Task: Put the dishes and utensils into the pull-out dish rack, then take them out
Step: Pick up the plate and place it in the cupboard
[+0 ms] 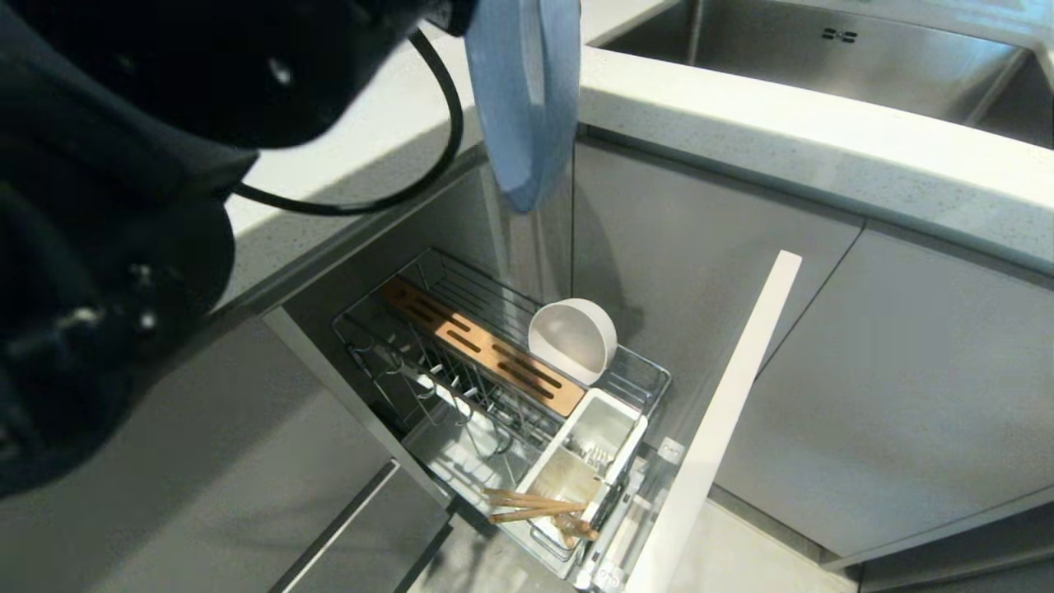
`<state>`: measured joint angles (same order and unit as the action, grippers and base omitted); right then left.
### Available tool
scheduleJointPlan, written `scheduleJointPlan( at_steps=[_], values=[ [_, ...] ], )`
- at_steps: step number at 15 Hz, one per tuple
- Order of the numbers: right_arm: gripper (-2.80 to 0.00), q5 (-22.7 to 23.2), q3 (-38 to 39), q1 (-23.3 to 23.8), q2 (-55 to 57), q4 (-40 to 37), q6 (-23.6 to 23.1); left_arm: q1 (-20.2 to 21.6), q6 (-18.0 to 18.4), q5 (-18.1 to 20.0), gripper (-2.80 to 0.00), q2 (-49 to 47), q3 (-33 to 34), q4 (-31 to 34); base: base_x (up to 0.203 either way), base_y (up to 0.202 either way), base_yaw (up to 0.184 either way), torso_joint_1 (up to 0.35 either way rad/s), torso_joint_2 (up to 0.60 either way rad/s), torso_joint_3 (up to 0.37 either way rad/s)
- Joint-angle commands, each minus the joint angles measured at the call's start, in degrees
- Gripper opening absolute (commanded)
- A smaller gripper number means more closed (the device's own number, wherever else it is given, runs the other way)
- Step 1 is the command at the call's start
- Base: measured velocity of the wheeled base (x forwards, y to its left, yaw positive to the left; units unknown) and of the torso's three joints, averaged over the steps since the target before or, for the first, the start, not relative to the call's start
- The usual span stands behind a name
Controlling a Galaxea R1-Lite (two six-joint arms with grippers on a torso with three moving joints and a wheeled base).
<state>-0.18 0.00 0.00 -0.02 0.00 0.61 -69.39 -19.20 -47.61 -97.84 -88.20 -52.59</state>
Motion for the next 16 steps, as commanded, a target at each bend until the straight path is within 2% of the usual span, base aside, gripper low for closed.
scheduleJointPlan(
  at_steps=[1, 4, 6, 10, 13, 16],
  values=[
    [-2.8, 0.01, 0.09, 0.0, 0.02, 0.0, 0.01, -2.46, -2.87, -2.43, -2.8, -0.14, 3.64, -0.39, 0.0, 0.0, 0.0, 0.0, 0.0, 0.0],
    [-2.8, 0.02, 0.09, 0.0, 0.02, 0.0, 0.01, -3.12, -6.7, -7.39, -2.8, -1.47, 6.56, -0.61, 0.0, 0.0, 0.0, 0.0, 0.0, 0.0],
    [-2.8, 0.01, 0.09, 0.0, 0.02, 0.0, 0.01, -2.91, -10.74, -10.81, -2.8, -2.88, 9.55, -0.66, 0.0, 0.0, 0.0, 0.0, 0.0, 0.0],
    [-2.8, 0.01, 0.09, 0.0, 0.02, 0.0, 0.01, 0.89, -19.57, -13.02, -2.8, -4.34, 15.64, -1.43, 0.0, 0.0, 0.0, 0.0, 0.0, 0.0],
    [-2.8, 0.01, 0.09, 0.0, 0.02, 0.0, 0.01, 2.64, -22.37, -15.15, -2.8, -6.03, 19.62, -6.3, 0.0, 0.0, 0.0, 0.0, 0.0, 0.0],
    [-2.8, 0.01, 0.09, 0.0, 0.02, 0.0, 0.01, 4.7, -22.55, -15.24, -2.8, -7.8, 21.58, -11.65, 0.0, 0.0, 0.0, 0.0, 0.0, 0.0]
  ],
)
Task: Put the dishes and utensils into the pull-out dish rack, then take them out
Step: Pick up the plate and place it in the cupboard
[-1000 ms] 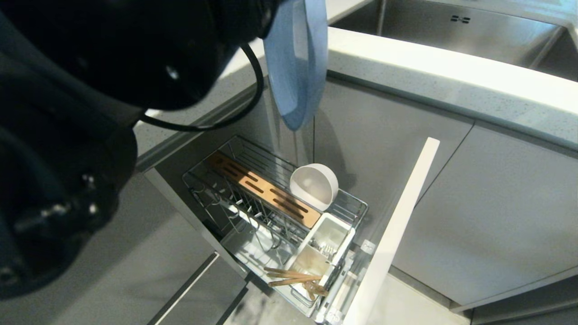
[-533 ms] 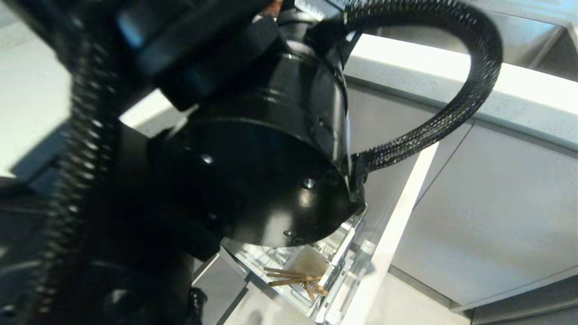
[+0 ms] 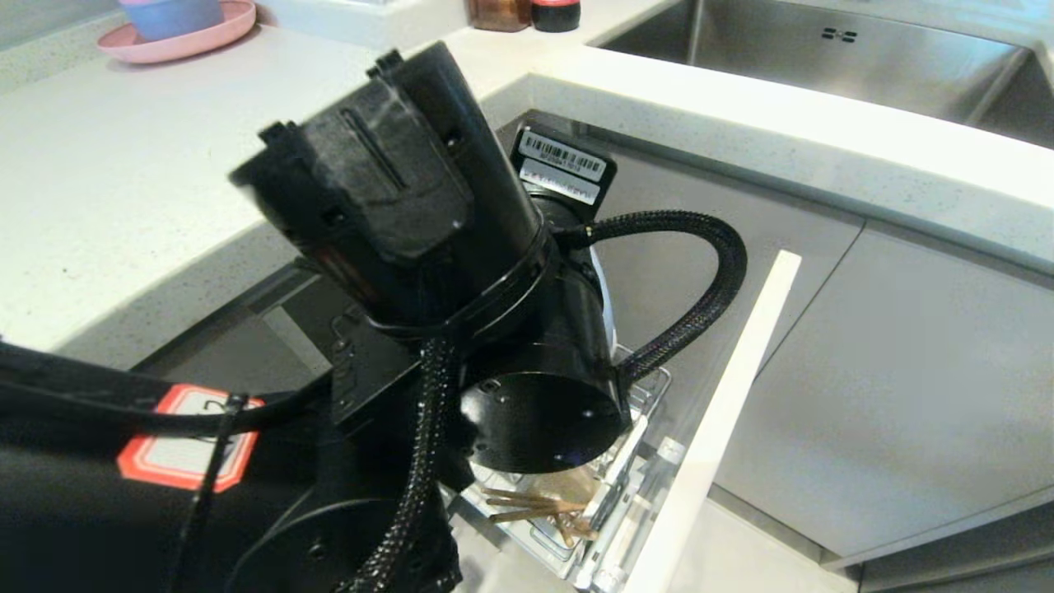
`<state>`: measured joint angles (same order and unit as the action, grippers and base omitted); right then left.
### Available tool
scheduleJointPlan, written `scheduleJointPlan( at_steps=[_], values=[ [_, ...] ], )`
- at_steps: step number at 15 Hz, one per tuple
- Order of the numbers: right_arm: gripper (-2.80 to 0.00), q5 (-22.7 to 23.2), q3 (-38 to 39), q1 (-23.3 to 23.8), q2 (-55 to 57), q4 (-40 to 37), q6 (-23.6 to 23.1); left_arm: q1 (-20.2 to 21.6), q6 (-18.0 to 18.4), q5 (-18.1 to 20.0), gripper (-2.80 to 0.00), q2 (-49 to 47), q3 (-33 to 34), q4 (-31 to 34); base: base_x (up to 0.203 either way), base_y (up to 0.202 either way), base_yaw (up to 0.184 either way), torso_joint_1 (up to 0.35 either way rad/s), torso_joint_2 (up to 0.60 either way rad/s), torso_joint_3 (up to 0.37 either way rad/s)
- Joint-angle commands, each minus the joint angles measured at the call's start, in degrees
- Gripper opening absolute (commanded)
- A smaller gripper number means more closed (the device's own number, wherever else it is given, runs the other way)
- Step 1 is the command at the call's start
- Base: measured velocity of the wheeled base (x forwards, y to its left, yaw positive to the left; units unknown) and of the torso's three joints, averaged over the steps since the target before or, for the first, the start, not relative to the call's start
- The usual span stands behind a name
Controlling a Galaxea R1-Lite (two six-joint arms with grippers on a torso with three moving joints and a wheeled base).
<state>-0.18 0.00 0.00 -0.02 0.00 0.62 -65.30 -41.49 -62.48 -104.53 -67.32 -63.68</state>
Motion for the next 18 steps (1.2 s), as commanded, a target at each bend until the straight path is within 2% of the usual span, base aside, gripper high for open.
scheduleJointPlan(
  at_steps=[1, 4, 7, 13, 18],
  values=[
    [-2.8, 0.01, 0.09, 0.0, 0.02, 0.0, -0.01, 1.15, -0.58, -0.47, -2.8, -1.19, 1.17, -0.64, 0.0, 0.0, 0.0, 0.0, 0.0, 0.0],
    [-2.8, 0.01, 0.09, 0.0, 0.02, 0.0, -0.01, 4.01, -4.84, -1.36, -2.8, -2.33, 3.51, -0.92, 0.0, 0.0, 0.0, 0.0, 0.0, 0.0],
    [-2.8, 0.01, 0.09, 0.0, 0.02, 0.0, -0.01, 4.13, -5.24, -4.14, -2.8, -4.45, 3.87, -1.03, 0.0, 0.0, 0.0, 0.0, 0.0, 0.0],
    [-2.8, 0.01, 0.09, 0.0, 0.02, 0.0, -0.01, 5.25, -10.6, -5.16, -2.8, -5.07, 4.67, -0.99, 0.0, 0.0, 0.0, 0.0, 0.0, 0.0],
    [-2.8, 0.01, 0.09, 0.0, 0.02, 0.0, -0.01, 7.11, -13.42, -8.17, -2.8, -5.07, 5.17, -1.1, 0.0, 0.0, 0.0, 0.0, 0.0, 0.0]
  ],
)
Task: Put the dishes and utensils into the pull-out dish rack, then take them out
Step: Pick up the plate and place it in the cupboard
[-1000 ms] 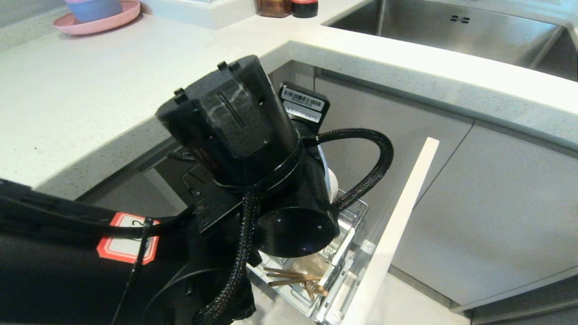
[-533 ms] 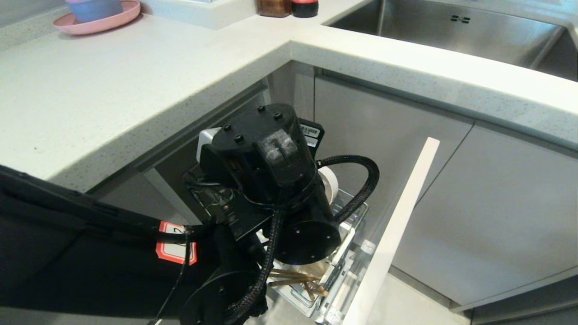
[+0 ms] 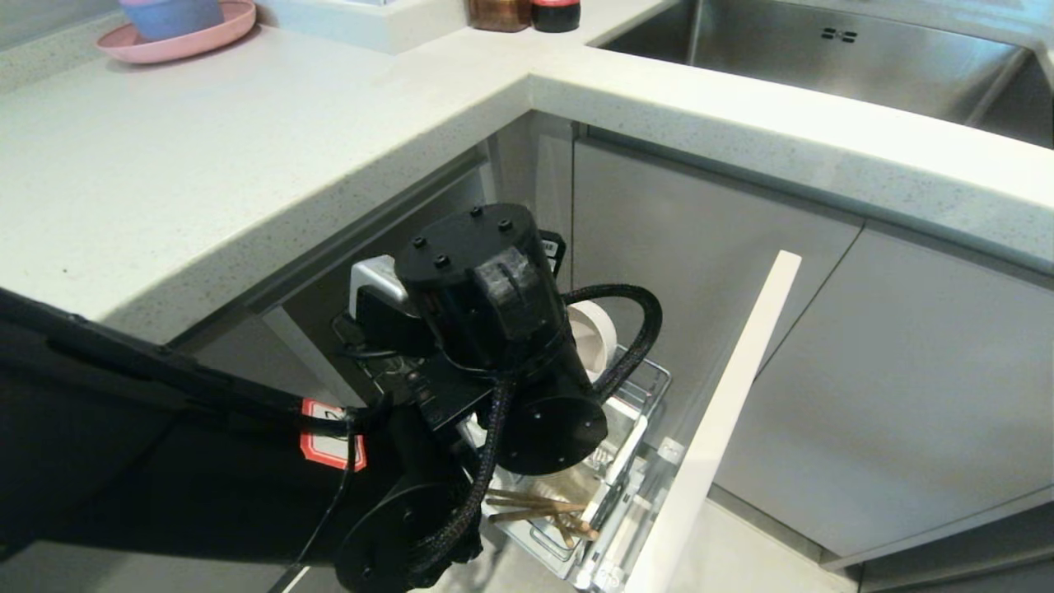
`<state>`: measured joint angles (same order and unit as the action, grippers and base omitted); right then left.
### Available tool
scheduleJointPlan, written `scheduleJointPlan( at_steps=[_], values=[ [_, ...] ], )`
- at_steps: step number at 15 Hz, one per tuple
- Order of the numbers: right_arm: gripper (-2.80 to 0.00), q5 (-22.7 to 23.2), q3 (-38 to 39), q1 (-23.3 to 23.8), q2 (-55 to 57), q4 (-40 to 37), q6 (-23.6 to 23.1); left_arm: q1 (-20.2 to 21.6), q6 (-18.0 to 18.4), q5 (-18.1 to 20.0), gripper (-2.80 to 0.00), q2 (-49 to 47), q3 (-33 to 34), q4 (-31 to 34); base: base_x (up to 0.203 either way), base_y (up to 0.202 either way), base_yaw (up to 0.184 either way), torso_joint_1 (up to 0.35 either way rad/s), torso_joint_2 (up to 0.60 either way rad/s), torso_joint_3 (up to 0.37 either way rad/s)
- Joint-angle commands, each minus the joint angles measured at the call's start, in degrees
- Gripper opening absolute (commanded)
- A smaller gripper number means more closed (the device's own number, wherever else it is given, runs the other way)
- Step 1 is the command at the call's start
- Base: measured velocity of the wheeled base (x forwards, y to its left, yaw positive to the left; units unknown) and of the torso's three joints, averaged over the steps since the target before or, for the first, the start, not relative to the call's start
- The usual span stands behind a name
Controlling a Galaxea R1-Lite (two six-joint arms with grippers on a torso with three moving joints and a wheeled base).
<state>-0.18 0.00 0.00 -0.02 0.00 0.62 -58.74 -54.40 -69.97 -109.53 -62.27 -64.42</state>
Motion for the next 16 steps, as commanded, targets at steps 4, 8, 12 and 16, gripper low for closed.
scheduleJointPlan(
  at_steps=[4, 8, 12, 16],
  values=[
    [-2.8, 0.01, 0.09, 0.0, 0.02, 0.0, -0.01, 1.37, -1.78, -2.47, -2.8, -0.07, 0.46, -0.3, 0.0, 0.0, 0.0, 0.0, 0.0, 0.0],
    [-2.8, 0.01, 0.09, 0.0, 0.02, 0.0, -0.01, 1.69, -2.81, -3.24, -2.8, -0.07, 0.48, -0.36, 0.0, 0.0, 0.0, 0.0, 0.0, 0.0],
    [-2.8, 0.01, 0.09, 0.0, 0.02, 0.0, -0.01, 2.49, -3.52, -3.51, -2.8, -0.24, 0.48, -0.27, 0.0, 0.0, 0.0, 0.0, 0.0, 0.0],
    [-2.8, 0.01, 0.09, 0.0, 0.02, 0.0, -0.01, 3.39, -5.22, -3.51, -2.8, -0.16, 0.57, -0.1, 0.0, 0.0, 0.0, 0.0, 0.0, 0.0]
  ],
)
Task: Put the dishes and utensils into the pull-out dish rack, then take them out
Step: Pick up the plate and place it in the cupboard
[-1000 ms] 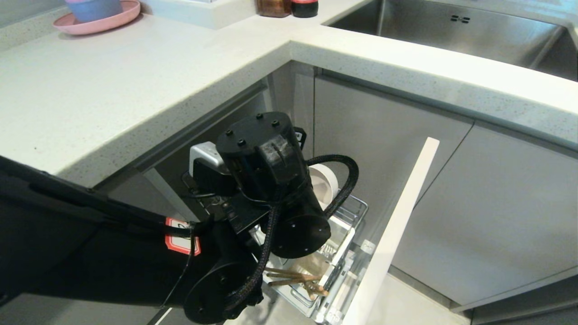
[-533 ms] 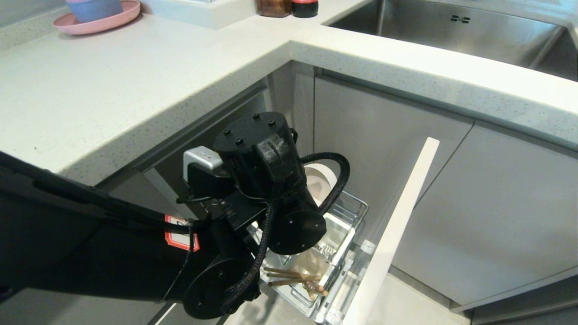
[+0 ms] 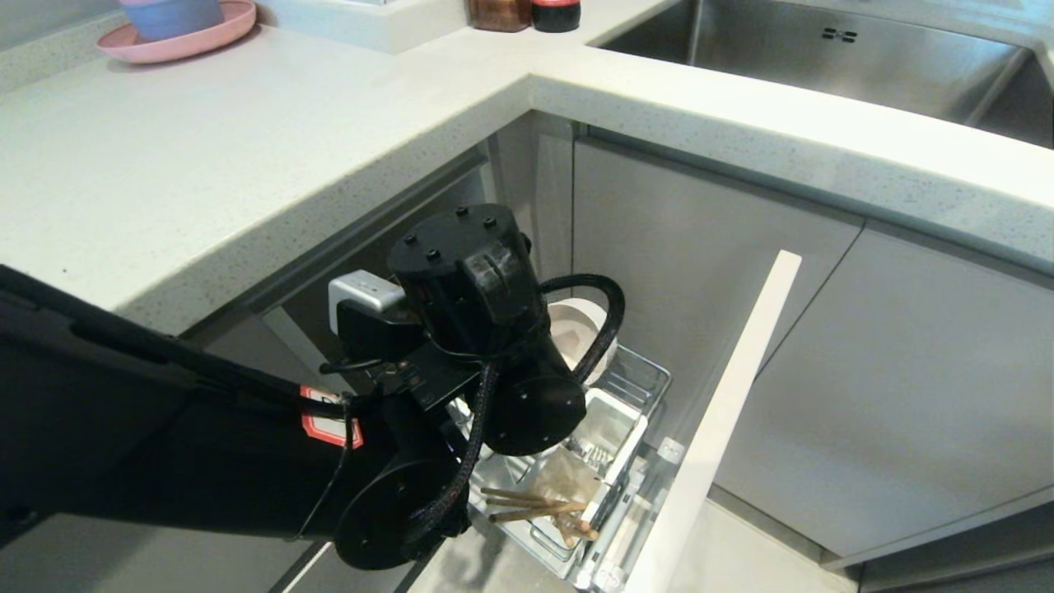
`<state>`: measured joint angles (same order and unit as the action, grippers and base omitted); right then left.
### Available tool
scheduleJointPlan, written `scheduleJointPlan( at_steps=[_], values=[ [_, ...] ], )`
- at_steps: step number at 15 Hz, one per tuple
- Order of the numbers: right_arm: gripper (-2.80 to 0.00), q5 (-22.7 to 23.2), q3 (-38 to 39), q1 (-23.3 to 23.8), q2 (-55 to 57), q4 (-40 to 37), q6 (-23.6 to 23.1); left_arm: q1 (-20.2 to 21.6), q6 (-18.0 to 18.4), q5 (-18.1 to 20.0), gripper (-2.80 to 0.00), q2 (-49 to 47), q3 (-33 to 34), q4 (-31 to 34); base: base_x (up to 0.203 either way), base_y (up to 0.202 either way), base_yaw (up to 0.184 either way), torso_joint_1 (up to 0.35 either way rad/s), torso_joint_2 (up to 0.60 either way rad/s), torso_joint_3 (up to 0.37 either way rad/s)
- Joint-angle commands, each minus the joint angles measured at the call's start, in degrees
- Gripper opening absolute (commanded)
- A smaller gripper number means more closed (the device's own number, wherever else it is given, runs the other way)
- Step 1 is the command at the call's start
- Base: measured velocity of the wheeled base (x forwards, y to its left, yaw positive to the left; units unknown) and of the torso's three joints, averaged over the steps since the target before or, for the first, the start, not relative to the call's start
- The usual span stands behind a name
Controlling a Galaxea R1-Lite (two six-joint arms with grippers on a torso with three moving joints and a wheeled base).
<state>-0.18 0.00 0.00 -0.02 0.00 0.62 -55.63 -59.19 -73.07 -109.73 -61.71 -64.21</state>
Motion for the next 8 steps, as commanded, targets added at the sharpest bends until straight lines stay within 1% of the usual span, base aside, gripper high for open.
scheduleJointPlan(
  at_steps=[1, 3, 5, 8],
  values=[
    [-2.8, 0.01, 0.09, 0.0, 0.02, 0.0, -0.01, 0.43, -0.56, -0.41, -2.8, 0.04, 0.09, -0.39, 0.0, 0.0, 0.0, 0.0, 0.0, 0.0],
    [-2.8, 0.01, 0.09, 0.0, 0.02, 0.0, -0.01, 0.52, -0.67, -0.49, -2.8, -0.06, 0.27, -0.48, 0.0, 0.0, 0.0, 0.0, 0.0, 0.0],
    [-2.8, 0.01, 0.09, 0.0, 0.02, 0.0, -0.01, 0.52, -2.3, -1.31, -2.8, -0.37, 0.8, -0.14, 0.0, 0.0, 0.0, 0.0, 0.0, 0.0],
    [-2.8, 0.01, 0.09, 0.0, 0.02, 0.0, -0.01, 0.52, -2.51, -1.99, -2.8, -1.31, 1.2, -0.12, 0.0, 0.0, 0.0, 0.0, 0.0, 0.0]
  ],
)
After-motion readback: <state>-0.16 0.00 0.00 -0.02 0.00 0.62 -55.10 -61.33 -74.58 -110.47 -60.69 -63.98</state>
